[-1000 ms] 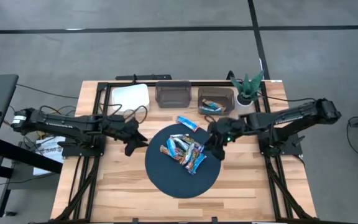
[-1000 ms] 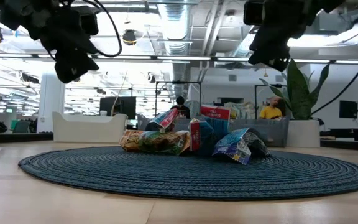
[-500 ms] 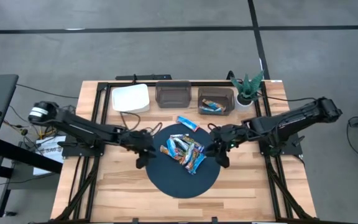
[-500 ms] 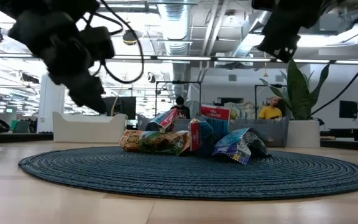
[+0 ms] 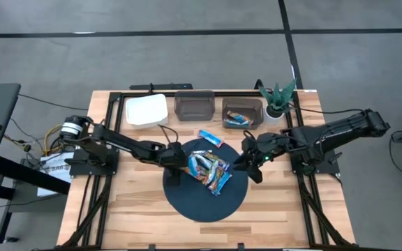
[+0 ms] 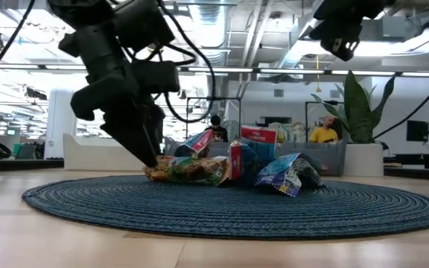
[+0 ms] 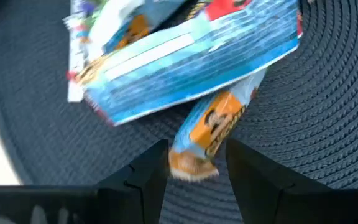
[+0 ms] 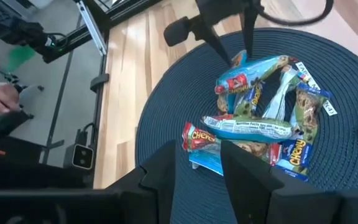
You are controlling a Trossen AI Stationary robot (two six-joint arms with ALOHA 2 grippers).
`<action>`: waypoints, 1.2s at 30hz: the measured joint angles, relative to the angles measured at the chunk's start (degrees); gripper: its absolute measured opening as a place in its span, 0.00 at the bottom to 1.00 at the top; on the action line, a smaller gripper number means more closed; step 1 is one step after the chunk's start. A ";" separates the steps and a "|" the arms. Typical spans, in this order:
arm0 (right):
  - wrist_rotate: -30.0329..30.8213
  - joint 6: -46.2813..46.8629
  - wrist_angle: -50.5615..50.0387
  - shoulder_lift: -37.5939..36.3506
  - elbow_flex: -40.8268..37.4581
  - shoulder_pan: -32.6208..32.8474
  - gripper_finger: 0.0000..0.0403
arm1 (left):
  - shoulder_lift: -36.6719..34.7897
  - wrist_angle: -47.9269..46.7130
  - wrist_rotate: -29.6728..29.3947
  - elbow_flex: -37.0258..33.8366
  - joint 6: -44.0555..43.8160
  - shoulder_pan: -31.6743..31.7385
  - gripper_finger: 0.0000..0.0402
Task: Pick and place Granola Bars by type
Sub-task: Put the yellow granola bar into the right black bin
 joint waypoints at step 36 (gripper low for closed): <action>0.24 -0.07 -2.29 0.01 0.00 0.00 0.29 | 1.36 -3.66 10.92 2.30 -7.97 0.07 0.09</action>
